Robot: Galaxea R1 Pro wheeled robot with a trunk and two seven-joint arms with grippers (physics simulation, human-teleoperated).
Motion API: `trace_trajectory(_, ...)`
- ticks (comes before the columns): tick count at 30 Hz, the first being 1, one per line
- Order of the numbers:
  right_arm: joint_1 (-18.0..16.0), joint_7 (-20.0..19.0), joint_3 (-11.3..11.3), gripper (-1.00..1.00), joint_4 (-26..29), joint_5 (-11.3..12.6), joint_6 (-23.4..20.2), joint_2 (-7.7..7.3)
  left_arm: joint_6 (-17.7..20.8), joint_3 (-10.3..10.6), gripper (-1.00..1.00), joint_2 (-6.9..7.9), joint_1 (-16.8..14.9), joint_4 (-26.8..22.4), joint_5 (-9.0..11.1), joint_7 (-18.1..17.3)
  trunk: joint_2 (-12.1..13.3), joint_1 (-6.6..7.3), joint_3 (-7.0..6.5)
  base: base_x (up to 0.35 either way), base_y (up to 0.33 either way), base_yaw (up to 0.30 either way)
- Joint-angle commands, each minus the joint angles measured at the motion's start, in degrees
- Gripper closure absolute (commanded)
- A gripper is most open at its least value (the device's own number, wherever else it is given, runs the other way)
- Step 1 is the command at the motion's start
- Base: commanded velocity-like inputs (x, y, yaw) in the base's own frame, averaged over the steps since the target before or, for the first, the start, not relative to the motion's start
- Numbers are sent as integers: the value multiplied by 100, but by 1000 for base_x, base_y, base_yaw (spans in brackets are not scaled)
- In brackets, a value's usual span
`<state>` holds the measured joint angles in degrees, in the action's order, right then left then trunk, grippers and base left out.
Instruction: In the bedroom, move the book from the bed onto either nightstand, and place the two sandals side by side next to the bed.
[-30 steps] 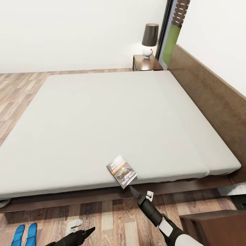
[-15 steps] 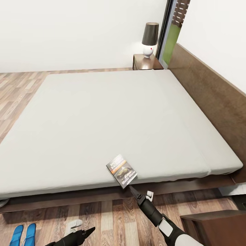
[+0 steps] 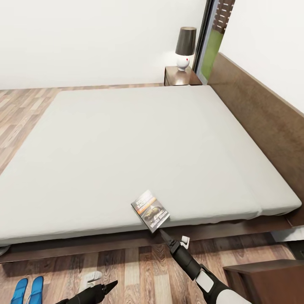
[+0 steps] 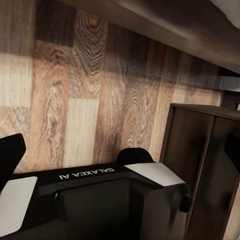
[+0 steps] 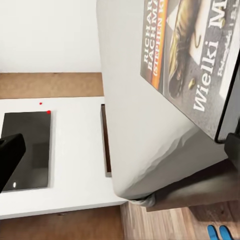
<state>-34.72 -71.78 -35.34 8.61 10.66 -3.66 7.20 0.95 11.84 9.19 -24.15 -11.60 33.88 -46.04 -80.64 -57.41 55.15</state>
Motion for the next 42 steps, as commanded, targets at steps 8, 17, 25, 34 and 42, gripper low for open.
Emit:
trace_trajectory(8, 0, -11, 28, -100, 5, 50, -39, 0, 10, 46, -100, 4, -2, 0, 57, -11, -324, -176, 147, 0, 0, 0)
trace_trajectory(17, 0, -11, 28, -100, 8, 50, -39, 0, 10, 46, -100, 4, -2, 0, 57, -11, -685, -374, 309, 0, 0, 0)
trace_trajectory(25, 0, -11, 30, -100, 9, 50, -39, 1, 10, 46, -100, 4, -2, 0, 57, -11, -1006, -549, 453, 0, 0, 0)
trace_trajectory(34, 0, -11, 31, -100, 8, 50, -39, 2, 10, 46, -100, 4, -2, 0, 57, -11, -1367, -747, 614, 0, 0, 0)
trace_trajectory(42, 0, -11, 31, -100, 8, 50, -39, 2, 10, 46, -100, 4, -2, 0, 57, -11, -1487, -813, 668, 0, 0, 0)
